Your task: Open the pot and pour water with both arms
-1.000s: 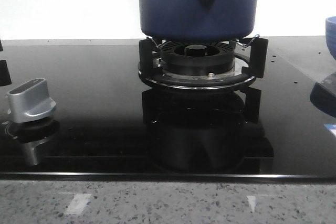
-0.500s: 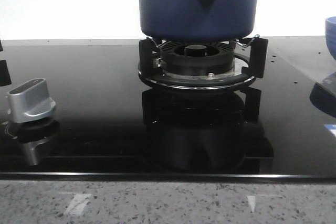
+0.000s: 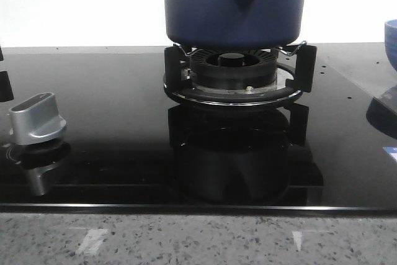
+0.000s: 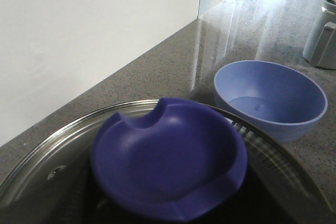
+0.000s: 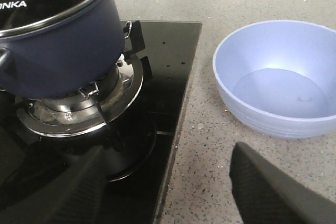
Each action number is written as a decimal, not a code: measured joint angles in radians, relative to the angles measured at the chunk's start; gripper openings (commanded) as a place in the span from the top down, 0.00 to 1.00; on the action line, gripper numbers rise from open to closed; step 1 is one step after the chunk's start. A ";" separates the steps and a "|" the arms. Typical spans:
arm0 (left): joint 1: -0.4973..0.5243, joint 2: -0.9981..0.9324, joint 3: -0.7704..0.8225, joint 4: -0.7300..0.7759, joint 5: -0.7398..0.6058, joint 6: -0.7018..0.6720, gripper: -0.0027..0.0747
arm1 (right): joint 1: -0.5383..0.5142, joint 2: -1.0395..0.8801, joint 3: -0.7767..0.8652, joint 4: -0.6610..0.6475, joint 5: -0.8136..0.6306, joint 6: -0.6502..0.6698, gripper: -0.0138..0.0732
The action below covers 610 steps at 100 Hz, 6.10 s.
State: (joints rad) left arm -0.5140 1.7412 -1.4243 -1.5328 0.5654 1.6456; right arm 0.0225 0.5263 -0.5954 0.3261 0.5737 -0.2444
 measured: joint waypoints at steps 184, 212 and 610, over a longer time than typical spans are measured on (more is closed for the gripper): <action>0.498 -0.164 -0.068 0.039 0.255 -0.026 0.51 | -0.365 0.941 -0.687 -0.138 0.334 0.157 0.32; 0.500 -0.164 -0.068 0.040 0.265 -0.026 0.51 | -0.385 1.092 -0.693 -0.146 0.334 0.157 0.50; 0.500 -0.164 -0.068 0.040 0.231 -0.026 0.51 | 0.242 0.941 -0.368 -0.367 -1.589 -0.093 0.90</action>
State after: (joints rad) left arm -0.0136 1.5774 -1.4921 -1.4926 0.7962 1.6198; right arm 0.2643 1.4677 -0.9638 -0.0409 -1.0153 -0.3378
